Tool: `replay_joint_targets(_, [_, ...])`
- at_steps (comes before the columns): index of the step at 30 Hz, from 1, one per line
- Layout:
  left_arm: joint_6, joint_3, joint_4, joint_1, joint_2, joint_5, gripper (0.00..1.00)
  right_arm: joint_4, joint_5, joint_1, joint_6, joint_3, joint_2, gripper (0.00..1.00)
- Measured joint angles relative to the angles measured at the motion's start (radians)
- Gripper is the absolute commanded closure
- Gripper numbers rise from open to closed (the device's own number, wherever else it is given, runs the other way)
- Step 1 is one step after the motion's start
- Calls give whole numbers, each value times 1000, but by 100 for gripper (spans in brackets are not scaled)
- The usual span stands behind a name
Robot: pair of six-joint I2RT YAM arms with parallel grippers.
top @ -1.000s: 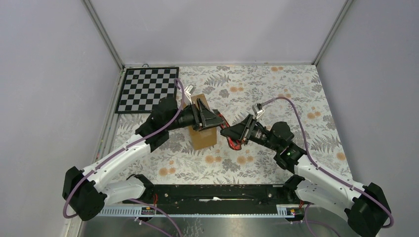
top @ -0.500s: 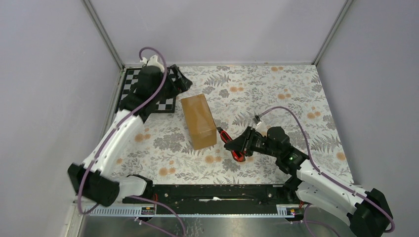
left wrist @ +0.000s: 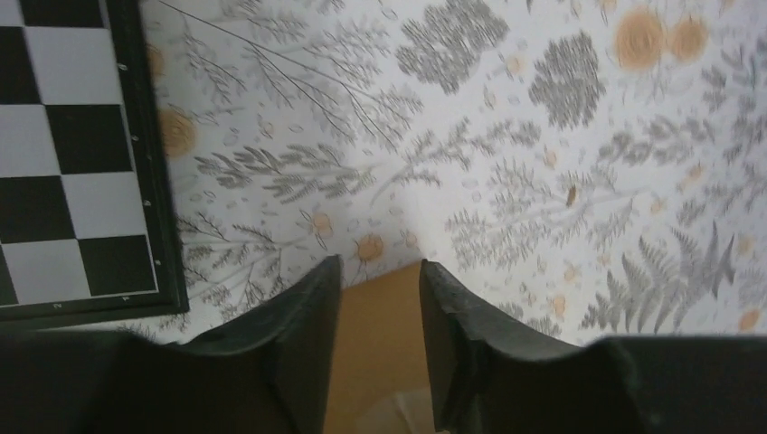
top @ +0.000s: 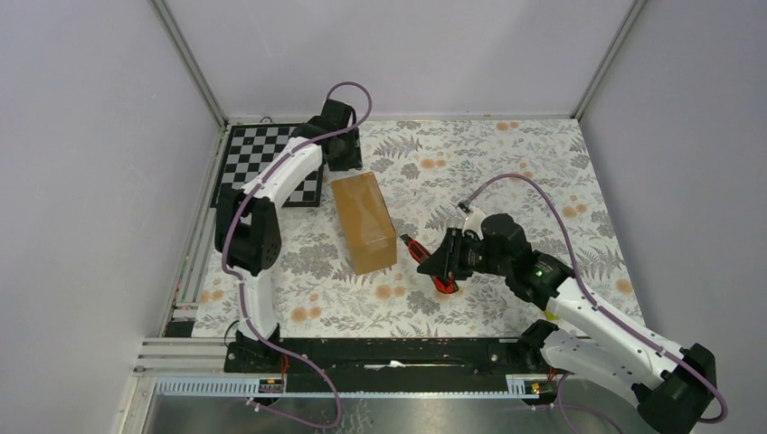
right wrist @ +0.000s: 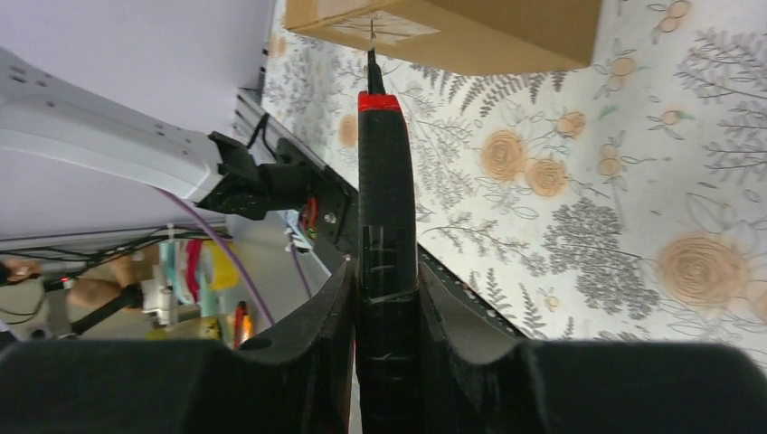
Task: Unpack the express box
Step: Cut the express box at the center of the board.
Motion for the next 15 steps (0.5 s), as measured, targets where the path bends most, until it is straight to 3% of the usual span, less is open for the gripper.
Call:
replay_joint_targets(6, [20,-47,-16,-72,-41,68,69,-131,31,0,-119,46,-4,100])
replay_joint_targets(15, [10,-196,18,-129,-166,192,69,-222,-2,0,-230,162,6,100])
